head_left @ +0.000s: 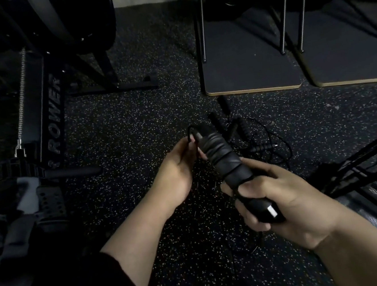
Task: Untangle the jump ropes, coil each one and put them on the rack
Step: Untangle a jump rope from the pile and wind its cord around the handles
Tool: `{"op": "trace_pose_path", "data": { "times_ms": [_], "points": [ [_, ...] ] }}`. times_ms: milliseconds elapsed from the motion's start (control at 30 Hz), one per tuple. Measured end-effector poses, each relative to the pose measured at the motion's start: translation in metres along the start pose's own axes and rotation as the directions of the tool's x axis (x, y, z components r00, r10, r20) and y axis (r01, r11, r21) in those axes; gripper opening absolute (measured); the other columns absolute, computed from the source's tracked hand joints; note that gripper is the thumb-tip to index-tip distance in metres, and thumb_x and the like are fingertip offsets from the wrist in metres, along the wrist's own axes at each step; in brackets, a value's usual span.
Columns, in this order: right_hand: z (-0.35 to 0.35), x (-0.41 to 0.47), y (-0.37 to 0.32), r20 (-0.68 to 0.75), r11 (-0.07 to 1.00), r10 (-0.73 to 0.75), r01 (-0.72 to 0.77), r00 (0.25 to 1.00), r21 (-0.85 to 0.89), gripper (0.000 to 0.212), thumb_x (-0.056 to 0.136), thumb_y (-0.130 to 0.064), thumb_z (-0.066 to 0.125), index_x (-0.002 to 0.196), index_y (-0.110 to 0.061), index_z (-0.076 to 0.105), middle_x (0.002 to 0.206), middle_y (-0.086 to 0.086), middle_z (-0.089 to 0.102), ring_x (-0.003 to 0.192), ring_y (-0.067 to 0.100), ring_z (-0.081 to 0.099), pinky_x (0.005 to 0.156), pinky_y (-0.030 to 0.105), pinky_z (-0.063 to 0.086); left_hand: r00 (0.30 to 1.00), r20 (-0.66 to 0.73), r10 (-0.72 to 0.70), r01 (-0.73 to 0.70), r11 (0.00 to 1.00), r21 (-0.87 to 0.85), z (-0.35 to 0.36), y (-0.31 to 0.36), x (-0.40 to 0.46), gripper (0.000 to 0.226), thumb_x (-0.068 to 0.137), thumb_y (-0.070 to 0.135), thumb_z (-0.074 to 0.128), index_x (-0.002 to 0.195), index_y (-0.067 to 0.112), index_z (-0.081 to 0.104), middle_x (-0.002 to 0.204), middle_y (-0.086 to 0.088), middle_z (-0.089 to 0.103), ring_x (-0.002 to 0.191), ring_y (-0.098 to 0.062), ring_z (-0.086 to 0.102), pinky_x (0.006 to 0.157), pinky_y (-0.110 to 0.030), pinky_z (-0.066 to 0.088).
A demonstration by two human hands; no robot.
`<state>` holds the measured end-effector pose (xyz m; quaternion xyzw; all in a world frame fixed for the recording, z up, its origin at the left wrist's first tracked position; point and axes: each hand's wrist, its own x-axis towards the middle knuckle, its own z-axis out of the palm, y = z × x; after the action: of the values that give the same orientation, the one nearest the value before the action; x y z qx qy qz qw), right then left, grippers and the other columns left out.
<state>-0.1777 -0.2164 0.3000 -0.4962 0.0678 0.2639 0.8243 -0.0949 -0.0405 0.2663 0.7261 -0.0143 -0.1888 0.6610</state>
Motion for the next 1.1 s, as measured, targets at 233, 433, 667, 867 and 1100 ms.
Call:
{"op": "trace_pose_path", "data": {
  "times_ms": [233,433,667,867,1100],
  "points": [
    [-0.004,0.008,0.0,-0.32,0.991,-0.133,0.117,0.938,-0.068,0.05,0.079,-0.007,0.077,0.124,-0.022,0.062,0.094,0.009,0.065,0.056,0.018,0.05,0.046,0.031,0.04,0.97,0.24,-0.021,-0.125,0.808,0.576,0.014,0.002,-0.011,0.028,0.107,0.019,0.042,0.128,0.032,0.057,0.104,0.005,0.07,0.089,-0.011,0.065,0.078,-0.031,0.051],
    [-0.005,0.006,0.003,-0.407,0.579,-0.261,-0.195,0.875,-0.791,0.067,0.082,-0.025,0.083,0.127,-0.051,0.04,0.087,-0.008,0.07,0.069,0.014,0.067,0.062,0.035,0.053,0.958,0.274,-0.08,-0.218,0.415,0.883,0.015,0.018,-0.022,0.028,0.106,0.023,0.04,0.08,0.016,0.043,0.08,0.005,0.05,0.075,-0.018,0.052,0.064,-0.034,0.037],
    [-0.006,0.004,0.006,-0.348,0.186,-0.147,-0.319,0.926,-0.929,0.09,0.083,-0.032,0.083,0.149,-0.054,0.026,0.087,-0.017,0.061,0.073,0.002,0.059,0.062,0.023,0.045,0.91,0.415,-0.009,-0.39,0.319,0.864,0.005,0.03,-0.028,0.021,0.101,0.036,0.058,0.084,0.023,0.058,0.071,0.008,0.054,0.06,-0.007,0.049,0.05,-0.028,0.035],
    [0.001,0.002,0.002,-0.183,0.188,0.067,-0.192,0.981,-0.963,0.081,0.079,-0.03,0.086,0.128,-0.065,0.032,0.095,-0.02,0.063,0.083,0.001,0.061,0.067,0.021,0.05,0.895,0.446,0.022,-0.356,0.638,0.683,-0.021,0.041,-0.021,0.022,0.092,0.046,0.071,0.089,0.032,0.055,0.066,0.004,0.06,0.054,-0.008,0.048,0.056,-0.034,0.046],
    [0.002,-0.007,-0.005,0.186,0.657,0.233,-0.014,0.955,-0.753,0.077,0.081,0.006,0.073,0.127,-0.052,0.054,0.109,-0.005,0.074,0.084,0.007,0.066,0.067,0.022,0.05,0.874,0.484,-0.044,-0.193,0.883,0.428,-0.038,0.035,-0.014,0.024,0.08,0.038,0.081,0.083,0.021,0.065,0.056,0.003,0.051,0.054,-0.015,0.035,0.052,-0.033,0.023]
  ]
}}
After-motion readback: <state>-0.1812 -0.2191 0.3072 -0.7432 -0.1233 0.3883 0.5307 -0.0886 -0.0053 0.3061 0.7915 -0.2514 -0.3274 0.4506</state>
